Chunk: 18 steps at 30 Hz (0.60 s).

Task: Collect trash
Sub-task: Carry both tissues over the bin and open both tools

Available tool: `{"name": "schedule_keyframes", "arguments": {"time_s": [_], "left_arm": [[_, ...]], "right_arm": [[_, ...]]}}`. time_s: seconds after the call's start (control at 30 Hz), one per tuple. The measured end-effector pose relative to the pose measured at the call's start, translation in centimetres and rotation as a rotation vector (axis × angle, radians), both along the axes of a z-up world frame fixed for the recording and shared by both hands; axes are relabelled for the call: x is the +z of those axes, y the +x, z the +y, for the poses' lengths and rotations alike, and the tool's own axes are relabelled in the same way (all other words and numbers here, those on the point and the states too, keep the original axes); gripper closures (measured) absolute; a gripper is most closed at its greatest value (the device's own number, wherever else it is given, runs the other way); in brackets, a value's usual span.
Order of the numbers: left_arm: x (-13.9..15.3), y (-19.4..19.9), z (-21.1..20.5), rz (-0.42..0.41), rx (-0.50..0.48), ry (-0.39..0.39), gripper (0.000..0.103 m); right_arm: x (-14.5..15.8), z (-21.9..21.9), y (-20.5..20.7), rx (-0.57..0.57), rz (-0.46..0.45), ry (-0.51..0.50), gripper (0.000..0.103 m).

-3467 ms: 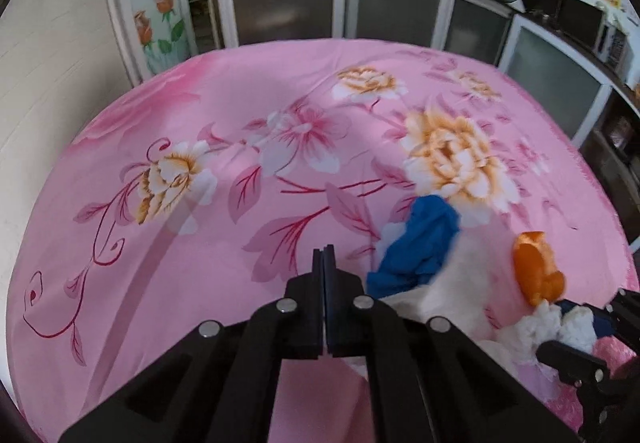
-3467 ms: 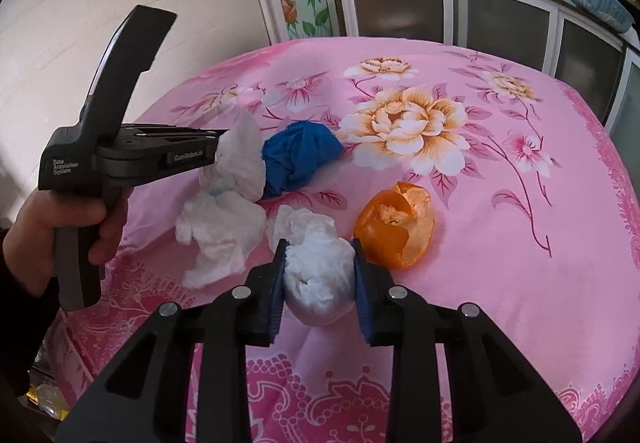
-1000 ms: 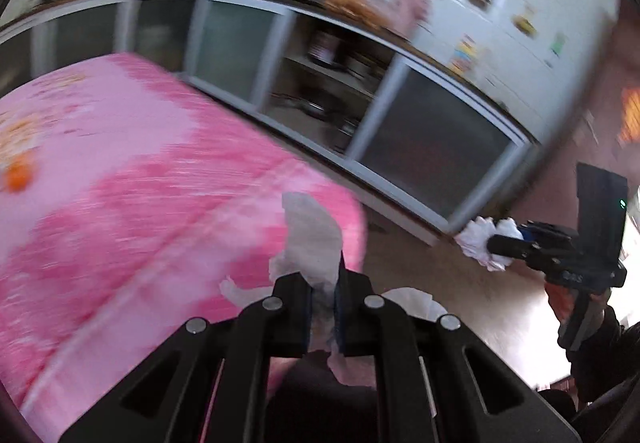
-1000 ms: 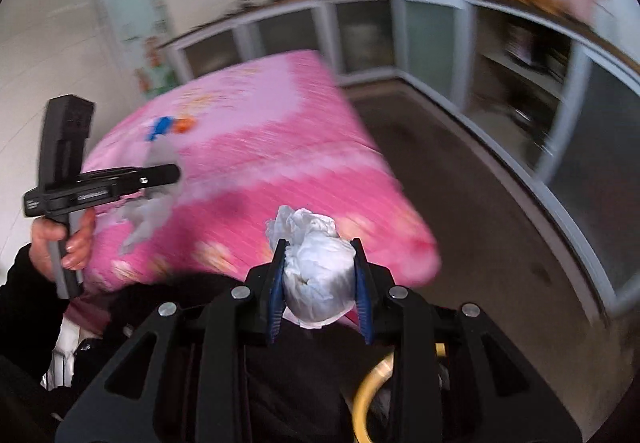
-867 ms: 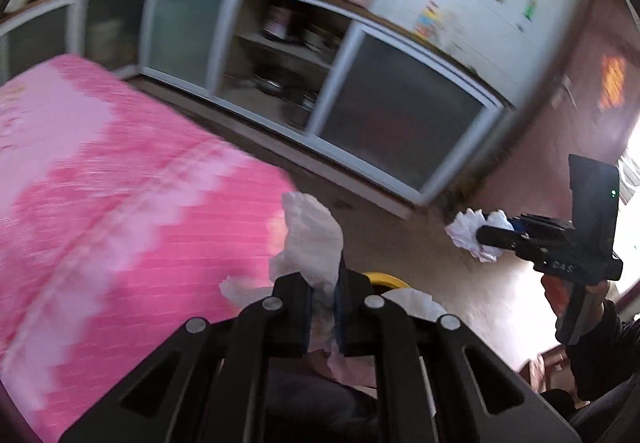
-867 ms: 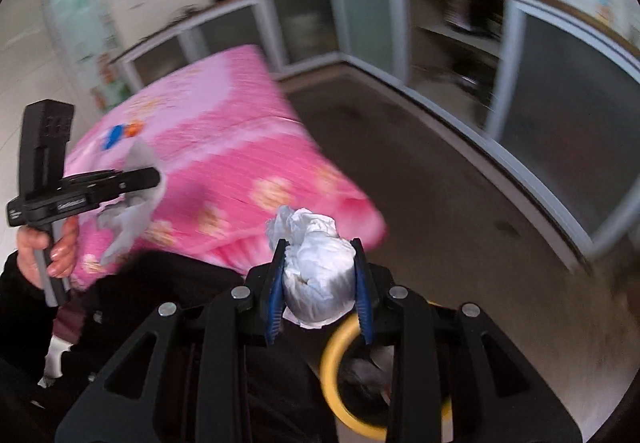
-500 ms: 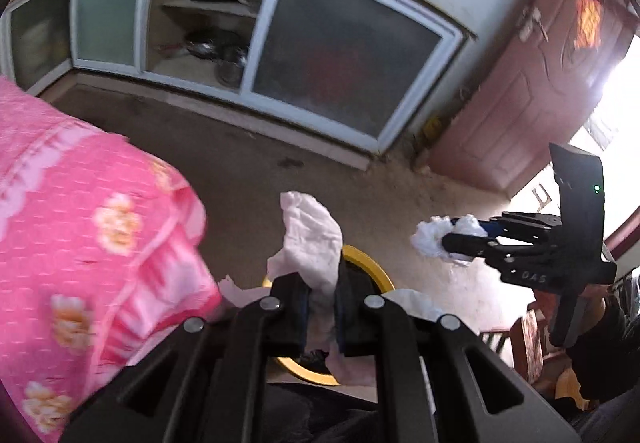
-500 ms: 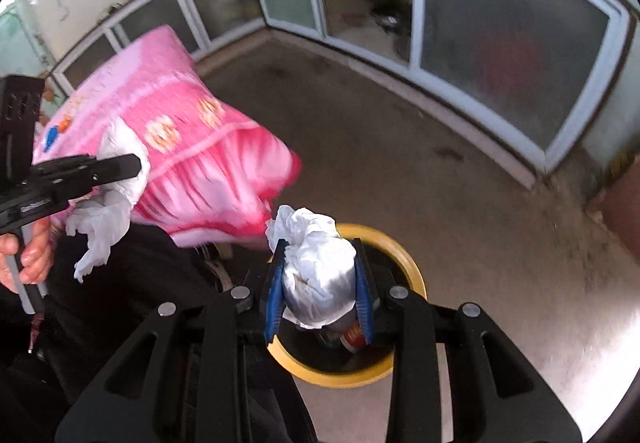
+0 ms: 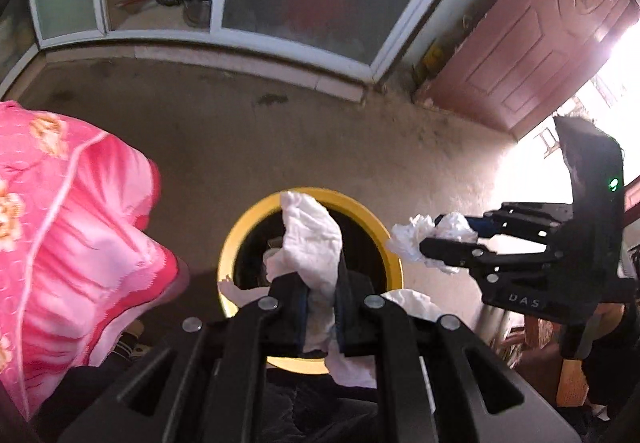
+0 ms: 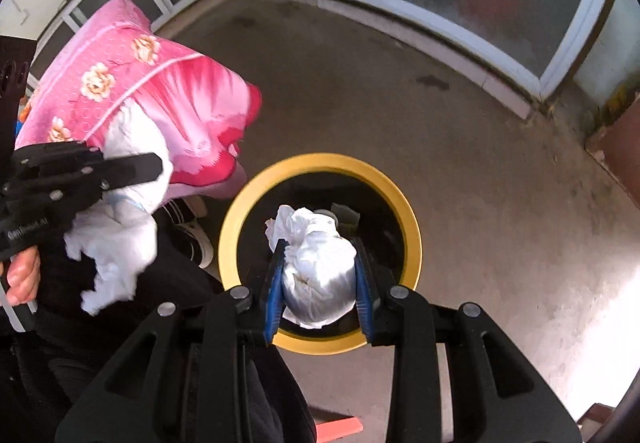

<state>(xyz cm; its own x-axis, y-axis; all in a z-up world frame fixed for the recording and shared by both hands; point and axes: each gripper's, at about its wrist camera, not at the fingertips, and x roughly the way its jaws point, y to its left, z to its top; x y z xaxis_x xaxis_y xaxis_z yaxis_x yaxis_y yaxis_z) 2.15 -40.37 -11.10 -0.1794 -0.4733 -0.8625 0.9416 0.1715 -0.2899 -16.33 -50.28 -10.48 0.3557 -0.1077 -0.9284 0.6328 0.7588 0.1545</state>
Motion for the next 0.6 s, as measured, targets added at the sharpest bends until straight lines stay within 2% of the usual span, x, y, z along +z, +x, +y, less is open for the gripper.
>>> {"name": "schedule_keyframes", "arguments": {"time_s": [0.1, 0.13, 0.17, 0.2, 0.23, 0.27, 0.4, 0.5, 0.57, 0.6], "left_arm": [[-1.0, -1.0, -1.0, -0.004, -0.020, 0.024, 0.095], [-1.4, -1.1, -1.2, -0.007, -0.025, 0.031, 0.087], [-1.7, -1.2, -1.3, -0.007, -0.031, 0.041, 0.071], [-1.9, -1.3, -1.3, -0.004, -0.037, 0.050, 0.058], [-2.0, -1.3, -1.0, -0.012, -0.027, 0.047, 0.031], [-1.8, -1.2, -0.7, -0.026, -0.015, 0.025, 0.021], [-0.4, -0.4, 0.5, -0.027, -0.001, -0.025, 0.019], [2.7, 0.8, 2.8, -0.030, 0.044, -0.168, 0.019], [6.1, 1.7, 5.3, -0.051, 0.064, -0.309, 0.017], [7.3, 2.0, 6.3, -0.064, 0.073, -0.352, 0.016]], "right_arm": [[-0.7, -0.5, -0.2, -0.018, 0.021, -0.004, 0.073], [-1.0, -0.8, -0.2, -0.021, 0.026, 0.007, 0.070], [-1.5, -1.0, -0.2, -0.024, 0.036, 0.023, 0.053], [-1.7, -1.2, -0.4, -0.033, 0.036, 0.025, 0.028], [-1.8, -1.4, -0.7, -0.053, 0.032, 0.017, 0.023], [-1.9, -1.6, -0.9, -0.063, 0.040, 0.011, 0.023], [-2.2, -2.9, -2.1, -0.131, 0.088, -0.017, 0.024], [-0.9, -3.9, -3.3, -0.179, 0.049, -0.041, 0.025], [1.1, -4.1, -3.5, -0.187, -0.016, -0.079, 0.025], [2.3, -4.1, -3.4, -0.184, -0.059, -0.103, 0.025]]}}
